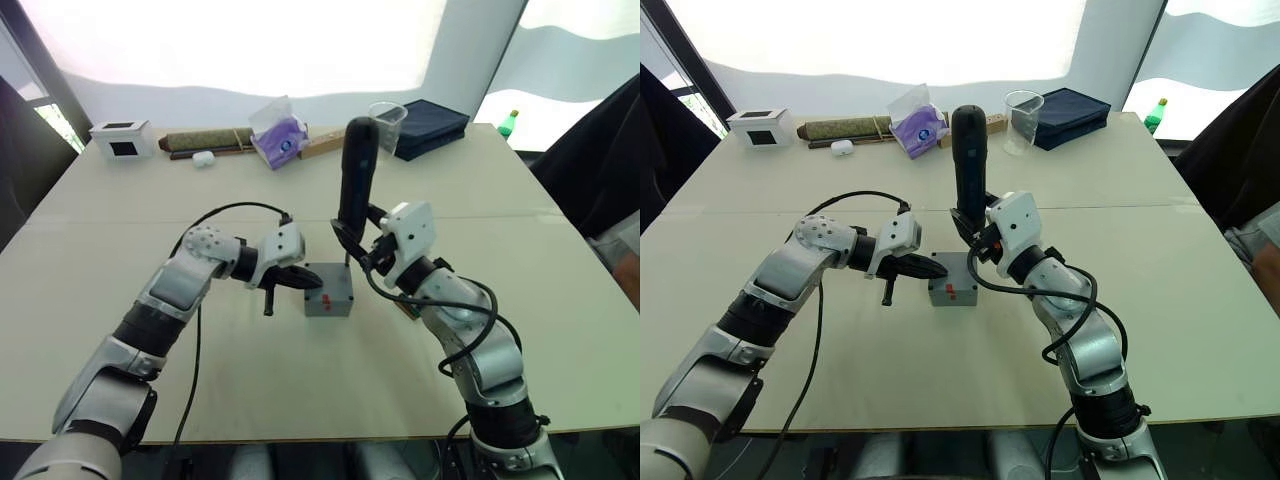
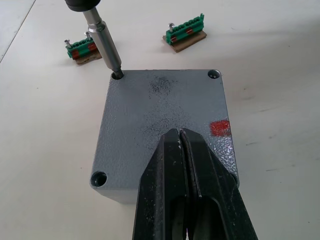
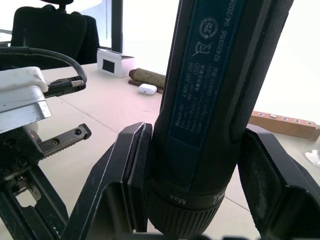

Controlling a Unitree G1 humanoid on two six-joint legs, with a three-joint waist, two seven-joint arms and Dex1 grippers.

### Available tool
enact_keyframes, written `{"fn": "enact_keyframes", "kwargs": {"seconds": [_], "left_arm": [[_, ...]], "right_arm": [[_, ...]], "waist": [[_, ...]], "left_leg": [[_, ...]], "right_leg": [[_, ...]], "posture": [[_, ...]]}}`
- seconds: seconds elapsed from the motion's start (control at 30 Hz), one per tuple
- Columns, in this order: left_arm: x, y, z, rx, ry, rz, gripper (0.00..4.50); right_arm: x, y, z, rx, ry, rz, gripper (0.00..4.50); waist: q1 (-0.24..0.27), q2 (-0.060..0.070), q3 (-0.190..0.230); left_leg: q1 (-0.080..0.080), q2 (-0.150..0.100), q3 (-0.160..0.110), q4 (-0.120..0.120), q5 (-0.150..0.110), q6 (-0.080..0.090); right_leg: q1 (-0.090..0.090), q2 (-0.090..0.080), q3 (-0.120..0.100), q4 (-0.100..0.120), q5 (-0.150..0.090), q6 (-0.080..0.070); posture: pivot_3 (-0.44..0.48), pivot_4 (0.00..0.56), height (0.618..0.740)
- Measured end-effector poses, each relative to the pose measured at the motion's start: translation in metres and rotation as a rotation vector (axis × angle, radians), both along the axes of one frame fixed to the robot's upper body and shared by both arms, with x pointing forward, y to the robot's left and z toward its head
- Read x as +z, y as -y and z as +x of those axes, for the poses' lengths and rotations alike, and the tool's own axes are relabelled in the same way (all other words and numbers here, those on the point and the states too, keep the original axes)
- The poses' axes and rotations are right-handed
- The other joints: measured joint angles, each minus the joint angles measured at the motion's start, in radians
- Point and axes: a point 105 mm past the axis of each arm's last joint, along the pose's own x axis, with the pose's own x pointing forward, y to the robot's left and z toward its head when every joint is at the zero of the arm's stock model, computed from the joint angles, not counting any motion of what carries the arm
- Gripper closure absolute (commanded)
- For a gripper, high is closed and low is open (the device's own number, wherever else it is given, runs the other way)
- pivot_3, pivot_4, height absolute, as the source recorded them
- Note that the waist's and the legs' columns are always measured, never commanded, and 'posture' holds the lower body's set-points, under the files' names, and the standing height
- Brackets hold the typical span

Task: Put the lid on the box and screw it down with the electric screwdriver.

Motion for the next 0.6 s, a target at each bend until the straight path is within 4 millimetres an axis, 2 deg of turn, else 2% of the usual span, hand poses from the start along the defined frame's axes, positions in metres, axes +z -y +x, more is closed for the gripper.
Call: {"fn": "enact_keyframes", "kwargs": {"seconds": [0.47,0.6], "left_arm": [[-0.002,0.001,-0.001,-0.004,0.003,-0.007,4.5],[-0.001,0.004,-0.002,-0.008,-0.002,-0.03,4.5]], "right_arm": [[0.003,0.003,-0.002,-0.003,0.006,0.018,2.35],[0.029,0.002,0.009,0.005,-0.018,-0.013,2.35]], "waist": [[0.001,0.0,-0.002],[0.001,0.005,0.003]], "left_leg": [[0.0,0.0,-0.001,-0.001,0.0,0.0],[-0.005,0.0,-0.001,0.0,0.0,0.0]], "right_leg": [[0.0,0.0,-0.001,-0.002,0.0,0.0],[-0.005,0.0,0.0,-0.001,0.0,0.0]], "posture": [[0.0,0.15,0.74],[0.0,0.15,0.74]]}}
